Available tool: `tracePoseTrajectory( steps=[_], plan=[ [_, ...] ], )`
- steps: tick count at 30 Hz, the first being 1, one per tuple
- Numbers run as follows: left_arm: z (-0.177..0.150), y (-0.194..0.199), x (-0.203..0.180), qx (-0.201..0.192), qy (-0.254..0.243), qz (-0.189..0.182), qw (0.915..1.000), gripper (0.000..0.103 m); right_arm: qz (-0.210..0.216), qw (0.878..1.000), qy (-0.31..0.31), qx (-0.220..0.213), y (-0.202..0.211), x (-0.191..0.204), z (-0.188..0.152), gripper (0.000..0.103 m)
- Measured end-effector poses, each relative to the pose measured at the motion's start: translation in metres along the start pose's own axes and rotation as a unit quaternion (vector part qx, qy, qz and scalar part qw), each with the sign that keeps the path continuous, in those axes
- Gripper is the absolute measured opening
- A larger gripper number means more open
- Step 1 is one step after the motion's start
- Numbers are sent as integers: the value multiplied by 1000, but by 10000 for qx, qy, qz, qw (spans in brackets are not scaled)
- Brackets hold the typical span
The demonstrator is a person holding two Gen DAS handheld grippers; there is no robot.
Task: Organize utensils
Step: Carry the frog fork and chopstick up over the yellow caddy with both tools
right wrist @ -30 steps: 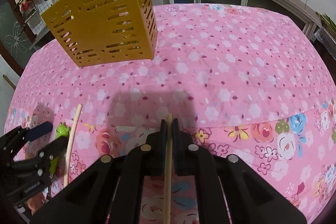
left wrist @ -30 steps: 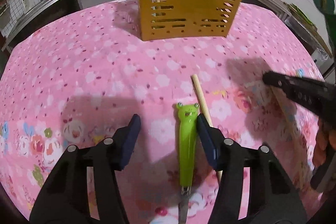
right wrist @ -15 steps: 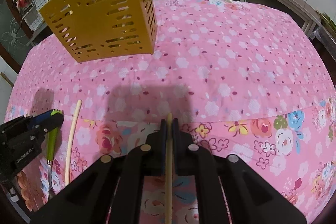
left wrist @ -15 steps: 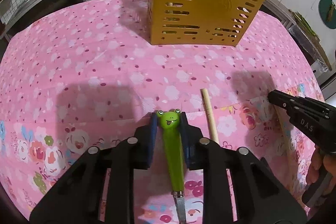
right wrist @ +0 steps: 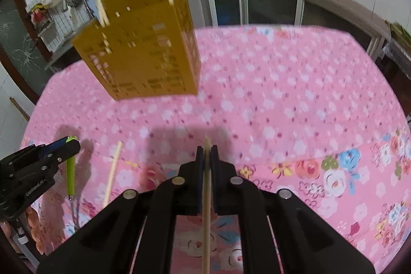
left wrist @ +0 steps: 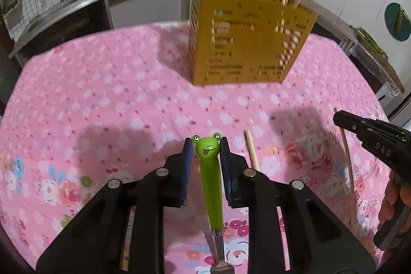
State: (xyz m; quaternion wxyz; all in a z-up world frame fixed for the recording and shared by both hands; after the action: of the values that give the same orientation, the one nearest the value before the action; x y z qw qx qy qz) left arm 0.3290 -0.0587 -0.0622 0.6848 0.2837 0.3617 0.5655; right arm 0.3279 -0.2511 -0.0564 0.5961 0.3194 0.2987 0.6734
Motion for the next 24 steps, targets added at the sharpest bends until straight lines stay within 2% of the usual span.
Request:
tracePoseTrajectory(
  steps=[3,13,24],
  plan=[
    [8,18,2,-305,-9,30,9995,20,12,9995,-12,-311,15,-1,9,5],
    [28,62,-2,-959,-159,46,9953,20,-59,9935,76,-1138,59,2,40,5],
    [50,99,1,-1497,-131,-41,9886,20,-201,9835,234,-1782,98,9,66,5]
  ],
)
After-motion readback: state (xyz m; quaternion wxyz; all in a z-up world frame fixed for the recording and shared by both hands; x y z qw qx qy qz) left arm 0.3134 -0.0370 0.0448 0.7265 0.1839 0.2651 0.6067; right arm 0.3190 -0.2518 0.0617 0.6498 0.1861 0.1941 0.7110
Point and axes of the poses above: each gripper's, at about its wrist camera, not at the fingertips, and y roughly against the way its jaws point, x to its left, z to its top, the point moved 8 cm from there along -y, roughly the way its jaws point, and after that the axes turned 9 degrees about y, right-handed, at the moved point
